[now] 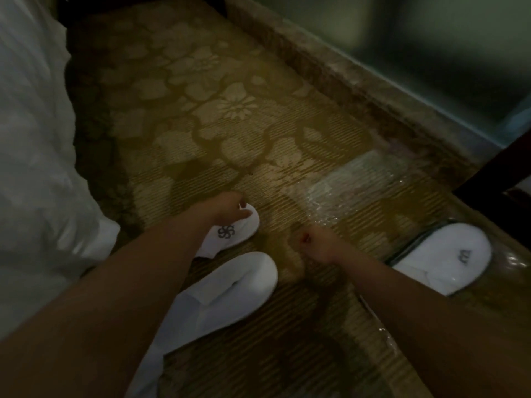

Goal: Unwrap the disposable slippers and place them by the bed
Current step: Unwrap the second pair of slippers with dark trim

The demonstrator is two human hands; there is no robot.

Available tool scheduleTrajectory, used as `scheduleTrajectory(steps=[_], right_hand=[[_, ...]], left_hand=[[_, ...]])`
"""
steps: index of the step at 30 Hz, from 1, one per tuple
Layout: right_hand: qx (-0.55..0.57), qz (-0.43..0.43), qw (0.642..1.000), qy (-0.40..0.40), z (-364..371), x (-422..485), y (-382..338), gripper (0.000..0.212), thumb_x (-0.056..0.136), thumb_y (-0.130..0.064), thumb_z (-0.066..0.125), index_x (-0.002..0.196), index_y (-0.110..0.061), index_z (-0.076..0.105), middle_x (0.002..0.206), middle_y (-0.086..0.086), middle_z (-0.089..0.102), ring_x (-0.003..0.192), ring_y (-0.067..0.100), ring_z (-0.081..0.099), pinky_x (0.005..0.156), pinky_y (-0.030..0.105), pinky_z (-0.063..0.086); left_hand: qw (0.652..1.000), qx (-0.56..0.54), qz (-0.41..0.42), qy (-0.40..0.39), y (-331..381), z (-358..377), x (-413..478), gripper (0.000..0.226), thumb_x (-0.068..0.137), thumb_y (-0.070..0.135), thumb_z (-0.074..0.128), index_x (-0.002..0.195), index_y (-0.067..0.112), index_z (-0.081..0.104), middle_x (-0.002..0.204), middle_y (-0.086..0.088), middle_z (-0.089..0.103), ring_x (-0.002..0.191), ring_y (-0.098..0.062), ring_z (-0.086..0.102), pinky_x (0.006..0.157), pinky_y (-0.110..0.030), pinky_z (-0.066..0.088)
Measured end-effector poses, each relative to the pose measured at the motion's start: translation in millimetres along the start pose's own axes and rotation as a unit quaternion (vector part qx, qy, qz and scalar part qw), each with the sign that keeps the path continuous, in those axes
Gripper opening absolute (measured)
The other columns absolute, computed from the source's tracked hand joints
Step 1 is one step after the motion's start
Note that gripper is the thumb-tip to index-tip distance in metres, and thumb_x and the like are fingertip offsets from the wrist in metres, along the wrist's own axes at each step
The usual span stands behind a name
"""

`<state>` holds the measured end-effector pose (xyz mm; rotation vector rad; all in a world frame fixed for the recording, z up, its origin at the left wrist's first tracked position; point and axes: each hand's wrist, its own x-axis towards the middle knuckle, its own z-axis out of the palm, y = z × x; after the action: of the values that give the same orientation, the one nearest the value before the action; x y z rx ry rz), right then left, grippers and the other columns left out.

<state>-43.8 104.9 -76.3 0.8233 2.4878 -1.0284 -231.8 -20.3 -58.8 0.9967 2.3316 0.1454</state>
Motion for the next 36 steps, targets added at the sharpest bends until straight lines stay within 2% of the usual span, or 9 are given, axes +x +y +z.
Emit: scheduleTrajectory(steps=[9, 11, 14, 19, 23, 25, 28, 31, 36], right_hand=[[0.072, 0.052, 0.993, 0.081, -76, -48, 71, 0.016, 0.090, -0.008, 0.051, 0.090, -0.001, 0.066, 0.098, 0.026, 0.066, 0.089, 0.031, 0.061, 0.086, 0.040, 0.048], [0.096, 0.077, 0.987, 0.106, -88, -58, 94, 0.021, 0.089, -0.007, 0.051, 0.070, -0.010, 0.060, 0.082, 0.022, 0.065, 0.079, 0.030, 0.063, 0.079, 0.037, 0.053], [0.145, 0.110, 0.973, 0.138, -102, -77, 127, 0.032, 0.091, -0.005, 0.050, 0.063, -0.022, 0.049, 0.062, 0.005, 0.056, 0.045, 0.011, 0.059, 0.040, 0.016, 0.045], [0.185, 0.182, 0.950, 0.172, -110, -104, 178, 0.026, 0.093, -0.011, 0.051, 0.067, -0.013, 0.053, 0.059, 0.006, 0.057, 0.051, 0.016, 0.055, 0.046, 0.022, 0.045], [0.186, 0.232, 0.934, 0.197, -112, -119, 205, 0.034, 0.092, -0.014, 0.053, 0.058, -0.009, 0.052, 0.054, 0.007, 0.053, 0.050, 0.015, 0.051, 0.045, 0.009, 0.042], [0.203, 0.254, 0.925, 0.197, -111, -120, 216, 0.020, 0.087, -0.011, 0.057, 0.072, 0.001, 0.055, 0.063, 0.014, 0.058, 0.054, 0.023, 0.055, 0.058, 0.024, 0.052], [0.262, 0.295, 0.901, 0.182, -103, -124, 231, 0.032, 0.085, -0.014, 0.063, 0.113, -0.002, 0.053, 0.069, 0.012, 0.055, 0.036, 0.018, 0.054, 0.037, 0.023, 0.045], [0.332, 0.333, 0.875, 0.114, -100, -128, 235, 0.038, 0.087, -0.030, 0.062, 0.119, -0.015, 0.049, 0.089, 0.011, 0.058, 0.067, 0.019, 0.063, 0.049, 0.024, 0.046], [0.418, 0.318, 0.848, 0.068, -98, -127, 244, 0.059, 0.088, -0.028, 0.062, 0.138, -0.006, 0.039, 0.136, 0.019, 0.051, 0.118, 0.031, 0.056, 0.091, 0.037, 0.049]], left_hand=[[0.982, 0.076, 0.173, 0.015, 133, 13, -4, 0.029, 0.094, 0.035, 0.045, 0.105, 0.013, 0.060, 0.101, -0.006, 0.060, 0.088, -0.020, 0.056, 0.067, -0.028, 0.038], [0.979, 0.078, 0.189, 0.005, 165, 19, -4, 0.030, 0.093, 0.036, 0.046, 0.106, 0.014, 0.060, 0.109, -0.008, 0.061, 0.091, -0.020, 0.056, 0.069, -0.029, 0.039], [0.973, 0.085, 0.216, -0.006, 206, 31, -4, 0.034, 0.094, 0.035, 0.046, 0.109, 0.008, 0.061, 0.113, -0.015, 0.063, 0.099, -0.028, 0.060, 0.079, -0.033, 0.044], [0.973, 0.094, 0.200, -0.068, 258, 62, -5, 0.044, 0.095, 0.036, 0.044, 0.110, -0.002, 0.061, 0.118, -0.023, 0.063, 0.108, -0.034, 0.059, 0.080, -0.031, 0.045], [0.975, 0.076, 0.179, -0.109, 278, 82, 4, 0.053, 0.094, 0.040, 0.044, 0.123, -0.003, 0.055, 0.131, -0.020, 0.056, 0.118, -0.032, 0.054, 0.093, -0.032, 0.043], [0.977, 0.071, 0.170, -0.109, 284, 90, 8, 0.055, 0.094, 0.040, 0.045, 0.130, -0.001, 0.049, 0.137, -0.017, 0.051, 0.122, -0.029, 0.051, 0.096, -0.030, 0.041], [0.982, 0.055, 0.155, -0.093, 289, 104, 17, 0.061, 0.092, 0.040, 0.049, 0.139, 0.001, 0.039, 0.143, -0.019, 0.046, 0.128, -0.028, 0.047, 0.100, -0.028, 0.038], [0.987, 0.013, 0.136, -0.087, 296, 115, 20, 0.072, 0.091, 0.039, 0.053, 0.145, 0.002, 0.025, 0.149, -0.019, 0.037, 0.135, -0.029, 0.039, 0.106, -0.028, 0.031], [0.987, -0.045, 0.103, -0.118, 302, 135, 27, 0.077, 0.086, 0.043, 0.058, 0.143, -0.001, 0.030, 0.147, -0.021, 0.039, 0.131, -0.032, 0.043, 0.111, -0.034, 0.032]])
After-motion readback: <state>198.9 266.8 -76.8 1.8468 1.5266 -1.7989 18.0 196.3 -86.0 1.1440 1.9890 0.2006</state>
